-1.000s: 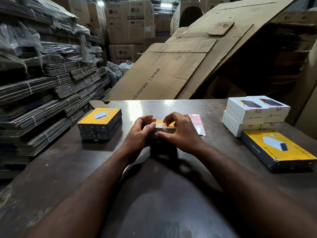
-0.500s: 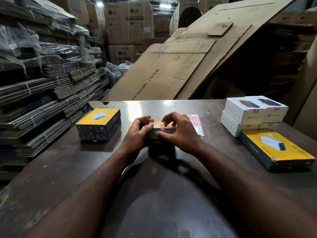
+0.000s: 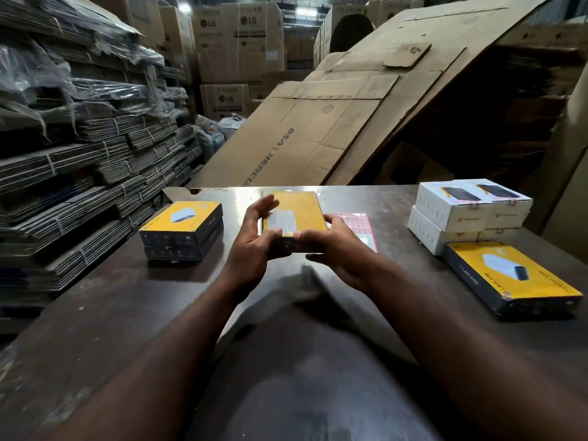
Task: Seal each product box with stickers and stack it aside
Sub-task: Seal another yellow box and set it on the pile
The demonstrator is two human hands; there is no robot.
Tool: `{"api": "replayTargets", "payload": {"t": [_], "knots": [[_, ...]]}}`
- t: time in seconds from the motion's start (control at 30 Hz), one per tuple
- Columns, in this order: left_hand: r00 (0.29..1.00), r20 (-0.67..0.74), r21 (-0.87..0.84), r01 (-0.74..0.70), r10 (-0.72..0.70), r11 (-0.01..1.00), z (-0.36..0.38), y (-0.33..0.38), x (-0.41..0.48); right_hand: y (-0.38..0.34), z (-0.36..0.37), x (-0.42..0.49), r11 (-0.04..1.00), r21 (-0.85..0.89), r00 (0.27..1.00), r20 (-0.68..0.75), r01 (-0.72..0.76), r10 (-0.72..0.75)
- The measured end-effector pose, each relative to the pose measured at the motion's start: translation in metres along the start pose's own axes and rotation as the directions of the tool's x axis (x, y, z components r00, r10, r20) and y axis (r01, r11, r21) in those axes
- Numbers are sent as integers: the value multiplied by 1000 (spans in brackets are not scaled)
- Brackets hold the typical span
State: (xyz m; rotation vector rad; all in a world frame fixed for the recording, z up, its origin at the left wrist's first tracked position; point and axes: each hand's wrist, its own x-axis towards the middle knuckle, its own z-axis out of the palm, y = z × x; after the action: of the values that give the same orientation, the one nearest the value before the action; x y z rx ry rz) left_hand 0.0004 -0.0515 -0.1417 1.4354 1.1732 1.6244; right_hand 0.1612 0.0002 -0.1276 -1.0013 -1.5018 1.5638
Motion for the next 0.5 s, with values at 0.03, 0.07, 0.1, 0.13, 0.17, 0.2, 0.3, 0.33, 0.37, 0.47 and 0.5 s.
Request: {"api": "replayTargets", "payload": {"t": [0.03, 0.07, 0.1, 0.13, 0.17, 0.2, 0.3, 0.33, 0.37, 0.47, 0.5], "knots": [[999, -1, 32, -35, 35, 999, 1, 2, -1, -1, 1, 0, 997, 77, 999, 40, -31, 28], [998, -5, 56, -65, 66, 996, 1, 4, -1, -3, 2, -2, 989, 139, 998, 59, -45, 37], [996, -8, 71, -92, 92, 993, 2, 5, -2, -6, 2, -5, 982, 182, 997, 59, -49, 39], [993, -8, 81, -114, 115, 990, 3, 6, -2, -8, 2, -6, 976, 212, 998, 39, -52, 45], [991, -6, 89, -132, 133, 987, 4, 7, -3, -11, 2, -8, 969, 241, 999, 15, -54, 52], [989, 0, 93, -145, 145, 985, 6, 7, -4, -12, 3, -8, 964, 259, 998, -16, -57, 63], [993, 13, 66, -119, 118, 991, 7, 7, -4, -12, 3, -7, 954, 287, 989, -90, -84, 114], [994, 7, 61, -106, 106, 993, 7, 6, -4, -11, 3, -6, 957, 277, 990, -84, -87, 114], [995, -2, 57, -97, 97, 994, 5, 7, -4, -11, 3, -7, 962, 258, 993, -52, -86, 103], [997, -12, 40, -72, 72, 997, 1, 8, -3, -9, 1, -9, 990, 140, 996, 88, -33, 21], [998, -12, 31, -63, 63, 998, 1, 9, -3, -9, 1, -9, 995, 99, 994, 106, -11, 0]]}}
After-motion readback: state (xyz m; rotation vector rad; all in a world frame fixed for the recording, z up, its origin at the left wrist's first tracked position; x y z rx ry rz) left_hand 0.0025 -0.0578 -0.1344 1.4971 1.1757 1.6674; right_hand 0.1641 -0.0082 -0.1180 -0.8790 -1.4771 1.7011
